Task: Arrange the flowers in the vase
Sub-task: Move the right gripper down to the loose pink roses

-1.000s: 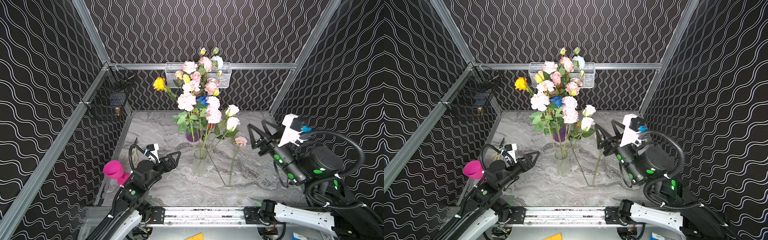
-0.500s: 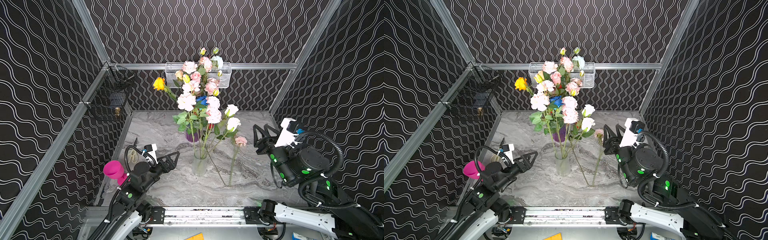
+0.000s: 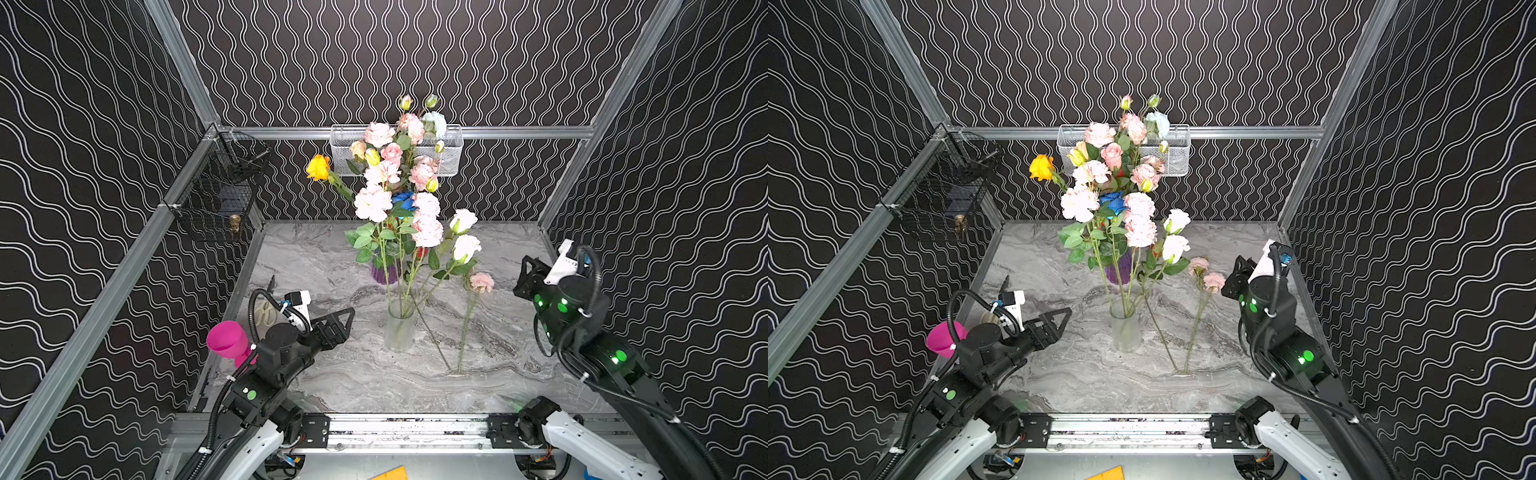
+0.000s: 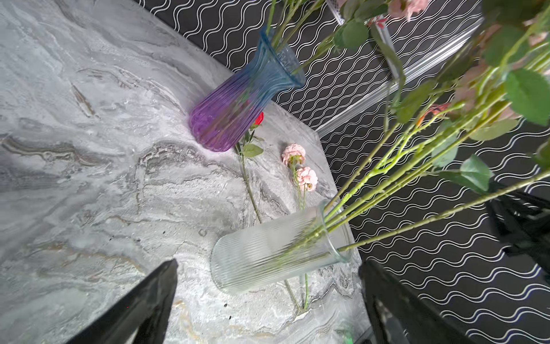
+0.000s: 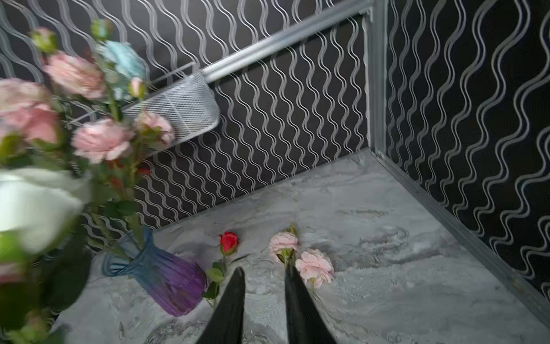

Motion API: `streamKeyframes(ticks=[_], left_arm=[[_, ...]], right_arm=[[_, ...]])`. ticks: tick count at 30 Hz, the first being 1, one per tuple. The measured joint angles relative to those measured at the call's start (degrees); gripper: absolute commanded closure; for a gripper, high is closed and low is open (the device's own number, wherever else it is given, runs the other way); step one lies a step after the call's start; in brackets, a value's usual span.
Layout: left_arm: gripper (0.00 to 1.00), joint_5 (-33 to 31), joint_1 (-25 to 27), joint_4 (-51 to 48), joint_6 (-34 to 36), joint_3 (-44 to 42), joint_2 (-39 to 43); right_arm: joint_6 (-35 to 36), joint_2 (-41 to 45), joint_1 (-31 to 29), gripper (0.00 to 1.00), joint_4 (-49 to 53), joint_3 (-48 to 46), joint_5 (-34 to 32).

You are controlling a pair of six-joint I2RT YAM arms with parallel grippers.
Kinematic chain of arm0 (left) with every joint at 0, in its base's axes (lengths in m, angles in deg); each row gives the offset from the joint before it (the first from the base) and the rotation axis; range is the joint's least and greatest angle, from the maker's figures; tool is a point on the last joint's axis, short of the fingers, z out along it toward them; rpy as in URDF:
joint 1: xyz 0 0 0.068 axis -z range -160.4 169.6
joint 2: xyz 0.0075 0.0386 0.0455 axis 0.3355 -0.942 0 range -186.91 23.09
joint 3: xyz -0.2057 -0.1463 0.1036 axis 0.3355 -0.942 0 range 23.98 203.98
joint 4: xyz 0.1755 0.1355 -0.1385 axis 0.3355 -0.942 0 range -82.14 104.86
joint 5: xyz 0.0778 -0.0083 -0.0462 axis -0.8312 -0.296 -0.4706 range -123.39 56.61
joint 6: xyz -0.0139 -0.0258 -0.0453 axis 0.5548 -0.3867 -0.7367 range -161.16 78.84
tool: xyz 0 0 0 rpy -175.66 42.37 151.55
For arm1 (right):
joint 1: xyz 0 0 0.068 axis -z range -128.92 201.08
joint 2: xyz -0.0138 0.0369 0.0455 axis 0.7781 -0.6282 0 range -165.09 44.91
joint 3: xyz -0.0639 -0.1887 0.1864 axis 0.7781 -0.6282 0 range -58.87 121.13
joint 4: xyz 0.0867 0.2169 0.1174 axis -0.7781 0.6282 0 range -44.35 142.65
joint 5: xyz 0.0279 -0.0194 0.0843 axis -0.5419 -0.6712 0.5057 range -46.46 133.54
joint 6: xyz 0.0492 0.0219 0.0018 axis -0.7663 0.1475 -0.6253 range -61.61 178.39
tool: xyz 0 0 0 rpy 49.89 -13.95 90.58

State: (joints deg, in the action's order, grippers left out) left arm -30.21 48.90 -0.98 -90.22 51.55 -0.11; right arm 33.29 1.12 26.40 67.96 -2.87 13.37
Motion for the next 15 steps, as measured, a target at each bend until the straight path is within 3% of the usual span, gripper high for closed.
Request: streamKeyframes(ticks=[2,4,5,7,11,15], left_arm=[[0.01,0.02,0.0,-0.39,0.11,-0.2,-0.15],[0.01,0.04,0.0,-0.74,0.17,-0.52,-0.09],[0.01,0.04,0.0,-0.81,0.2,-0.76,-0.02],[0.02,0.22,0.0,-1.09,0.17,-1.64,-0.11],[0.02,0.63,0.0,-1.92,0.35,-2.95,-2.12],[0.01,1.97,0.0,-1.62,1.03,-4.7,-4.28]], right_arm=[[-2.58,-1.49,7.23,0.66,-0.68,-3.17,6.75],[-5.88,-3.43,14.16,0.49,-2.82,-7.17,14.93],[-7.15,-4.17,16.35,0.46,-3.85,-9.07,17.44],[-9.99,-6.82,20.35,0.42,-6.91,-13.94,24.13],[-12.79,-16.26,21.81,0.38,-12.04,-19.32,33.79],[-13.79,-28.59,21.92,0.42,-16.41,-20.98,41.46]])
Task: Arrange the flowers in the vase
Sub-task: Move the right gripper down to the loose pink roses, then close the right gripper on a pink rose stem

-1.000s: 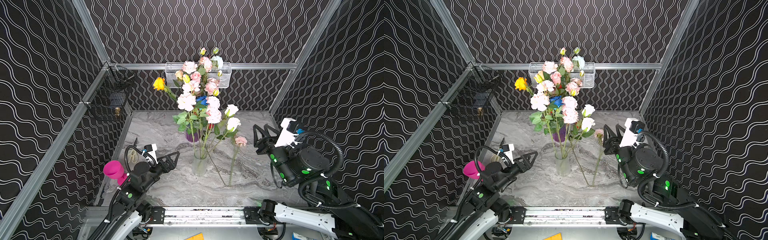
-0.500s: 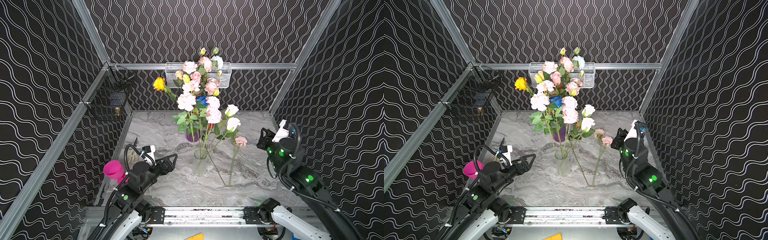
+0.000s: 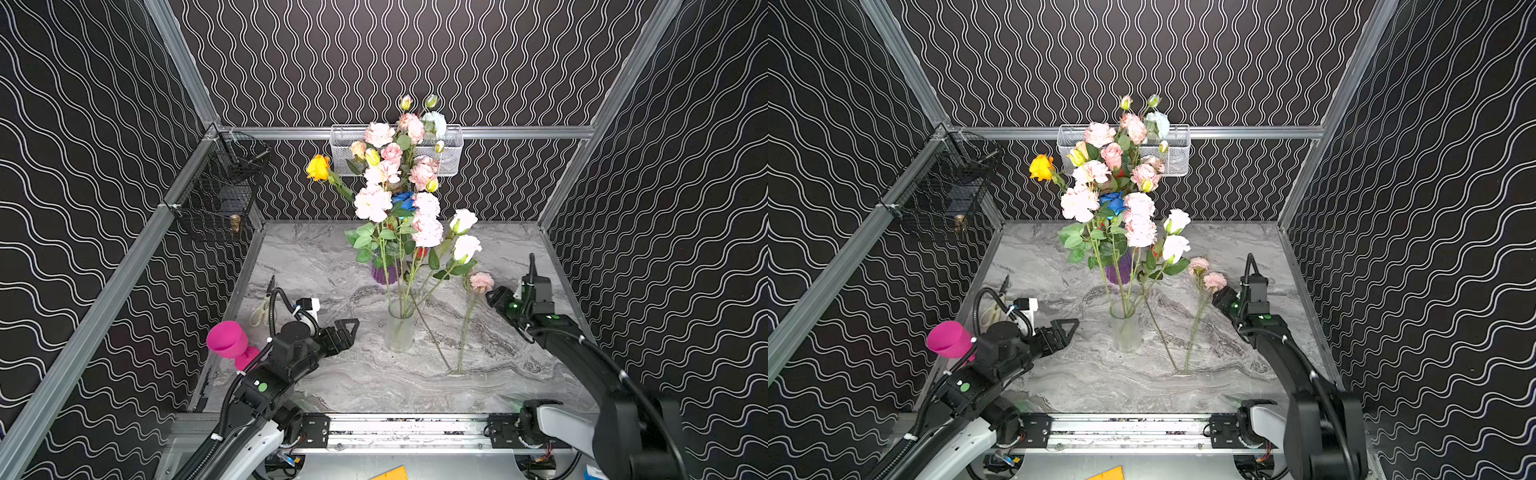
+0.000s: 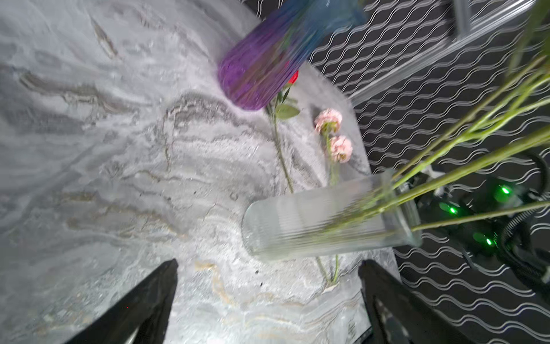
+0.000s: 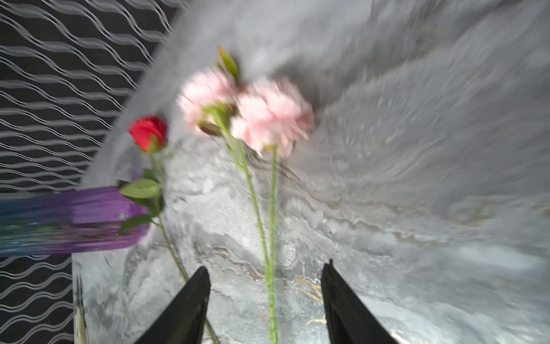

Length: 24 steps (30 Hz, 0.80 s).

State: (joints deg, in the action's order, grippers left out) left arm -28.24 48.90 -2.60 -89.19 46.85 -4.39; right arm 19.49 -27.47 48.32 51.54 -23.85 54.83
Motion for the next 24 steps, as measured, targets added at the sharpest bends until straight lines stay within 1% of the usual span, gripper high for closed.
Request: streamKeyframes(ticks=[4,8,12,16,20,22,24], left_arm=[[0.02,1.01,0.0,1.36,0.04,-1.51,-1.4],[0.01,1.29,0.0,3.5,0.17,-2.64,-1.9],[0.01,1.46,0.0,4.76,0.17,-3.21,-2.71],[0.02,1.46,0.0,5.95,0.2,-3.78,-3.39],[0.02,1.46,0.0,7.87,0.0,-4.9,-4.61],[0.01,1.46,0.0,8.37,-0.07,-4.9,-5.42],[0.02,1.53,0.0,8.72,-0.24,-4.55,-6.36]], right_arm=[[-0.55,-8.11,-1.9,0.43,-2.25,-0.11,3.56],[-0.17,-11.58,-3.85,0.43,-3.65,1.01,4.5],[0.92,-15.23,-4.76,0.47,-4.48,2.95,4.39],[1.46,-17.55,-5.01,0.59,-6.19,3.85,4.39],[1.55,-17.99,-4.98,0.75,-6.19,4.48,3.8],[2.05,-16.46,-5.01,0.82,-6.21,4.33,3.06],[2.29,-12.5,-5.01,0.9,-6.49,3.32,2.08]])
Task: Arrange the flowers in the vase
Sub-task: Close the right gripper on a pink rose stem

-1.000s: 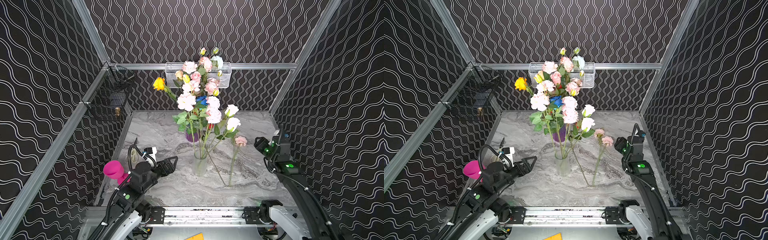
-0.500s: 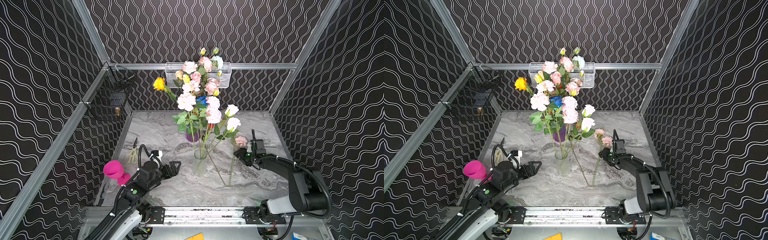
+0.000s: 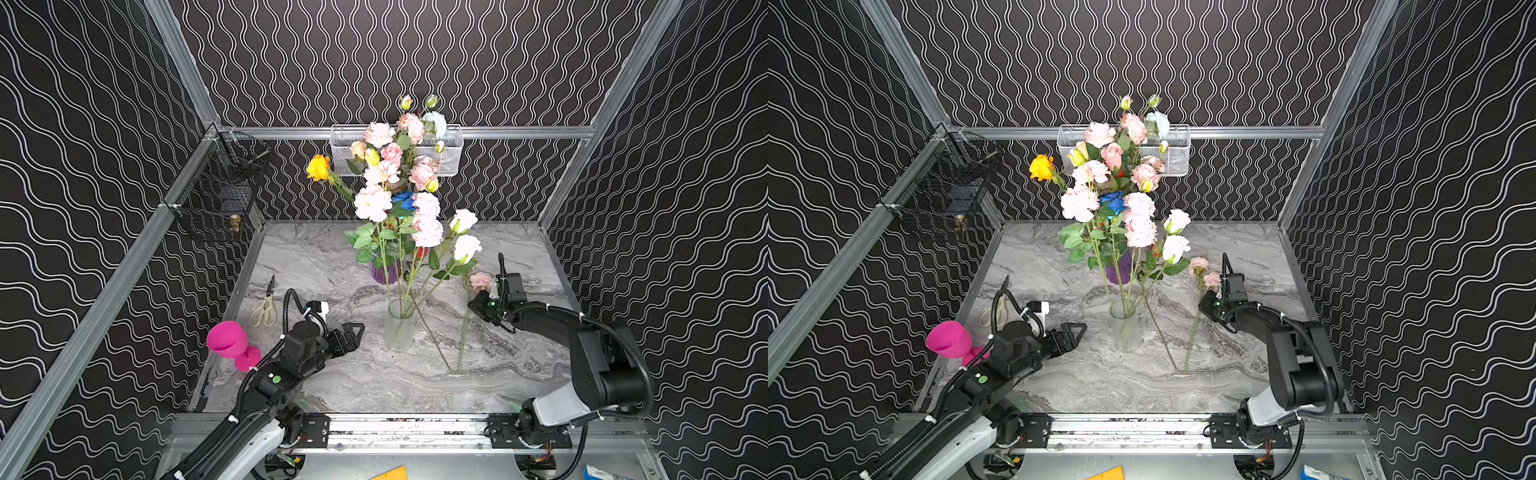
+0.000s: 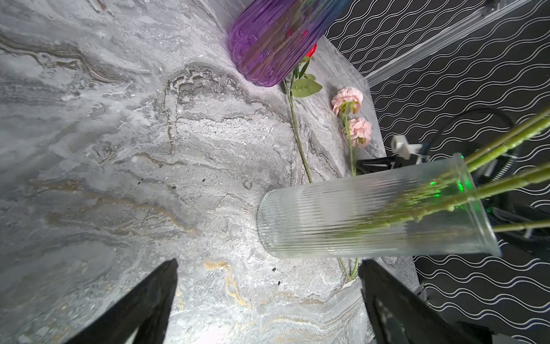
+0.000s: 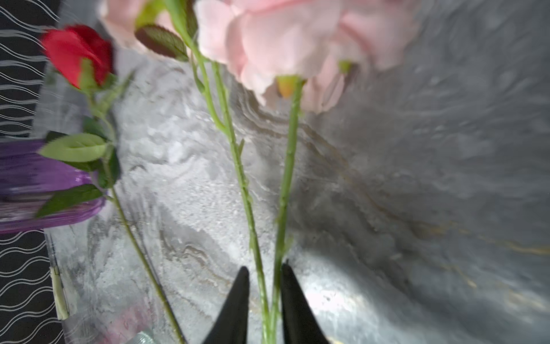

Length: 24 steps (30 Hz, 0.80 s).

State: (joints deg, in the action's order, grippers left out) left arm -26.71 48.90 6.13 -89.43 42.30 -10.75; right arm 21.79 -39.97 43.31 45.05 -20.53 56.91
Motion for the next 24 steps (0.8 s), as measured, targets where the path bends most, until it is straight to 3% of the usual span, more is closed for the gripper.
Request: streamKeyframes(ticks=[4,14,18,24], left_arm=[[0.01,0.15,0.0,0.09,0.02,1.57,-0.39],[0.02,-2.64,0.0,-6.03,1.75,8.9,2.34],[0.02,-4.26,0.0,-9.88,1.73,10.14,6.21],[0.01,-4.94,0.0,-13.92,0.0,7.96,10.97]], right_arm=[[1.29,8.33,-0.04,0.99,-2.01,-2.25,-2.14],[2.73,26.1,-1.2,0.99,-5.57,-4.37,-5.79],[2.67,26.21,-1.33,0.67,-4.7,-2.95,-6.95],[1.97,17.68,-1.57,0.52,-1.49,-5.46,-5.99]])
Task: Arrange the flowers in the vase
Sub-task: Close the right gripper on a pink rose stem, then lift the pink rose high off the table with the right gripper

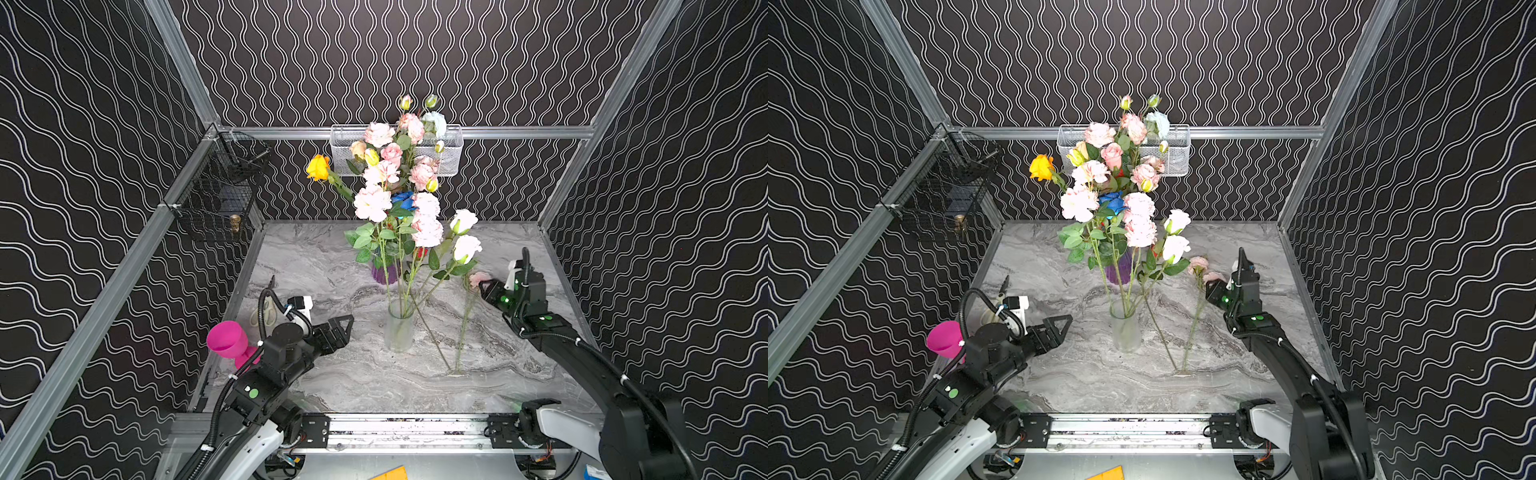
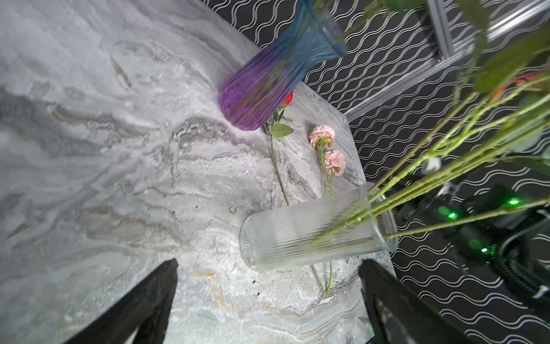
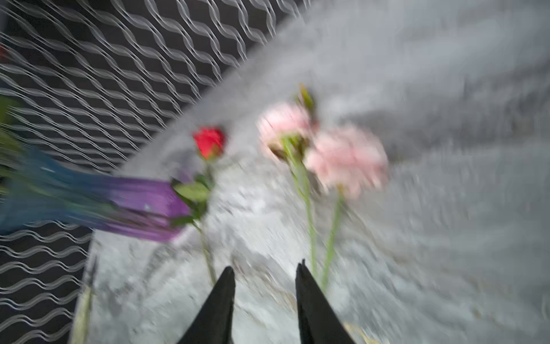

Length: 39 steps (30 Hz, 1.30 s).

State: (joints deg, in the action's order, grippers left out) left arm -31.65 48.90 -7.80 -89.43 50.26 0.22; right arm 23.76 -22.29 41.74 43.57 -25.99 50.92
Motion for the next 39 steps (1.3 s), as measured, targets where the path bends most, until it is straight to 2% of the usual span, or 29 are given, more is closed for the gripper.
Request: streamKeyframes(ticks=[7,8,12,18,24,29,33,36,39], left_arm=[[0.02,0.44,0.0,-1.57,-1.49,-1.36,0.76],[0.02,0.44,0.0,-1.55,-1.49,-1.36,0.57],[0.01,0.72,0.0,-1.44,-1.46,-1.38,-0.37],[0.01,0.94,-0.02,-1.2,-1.44,-2.38,0.59],[0.02,-0.09,-0.02,-1.9,-0.92,-1.27,1.14],[0.02,-0.87,-0.02,-2.03,0.33,0.79,-0.22],[0.02,-1.09,-0.02,-2.03,0.63,1.25,-1.07],[0.02,-1.09,-0.02,-2.12,0.66,1.53,-1.27],[0.02,-1.18,-0.02,-2.49,0.68,2.08,-0.61]], right_arm=[[-2.27,-6.12,-2.56,0.51,-2.14,-5.14,5.09],[-2.27,-7.72,-2.56,0.56,-2.78,-5.09,5.44],[-2.45,-13.35,-3.3,0.64,-4.22,-3.82,7.23],[-3.96,-19.06,-4.11,0.72,-9.03,-2.97,8.17],[-5.44,-20.7,-4.09,0.93,-11.06,-2.56,7.21],[-5.35,-14.34,-4.07,1.0,-11.61,-3.26,7.17],[-5.18,-5.86,-4.07,1.0,-11.96,-5.11,6.51],[-4.76,3.54,-4.07,1.0,-11.82,-6.62,4.9],[-3.58,16.72,-4.17,1.0,-11.85,-8.28,2.67]])
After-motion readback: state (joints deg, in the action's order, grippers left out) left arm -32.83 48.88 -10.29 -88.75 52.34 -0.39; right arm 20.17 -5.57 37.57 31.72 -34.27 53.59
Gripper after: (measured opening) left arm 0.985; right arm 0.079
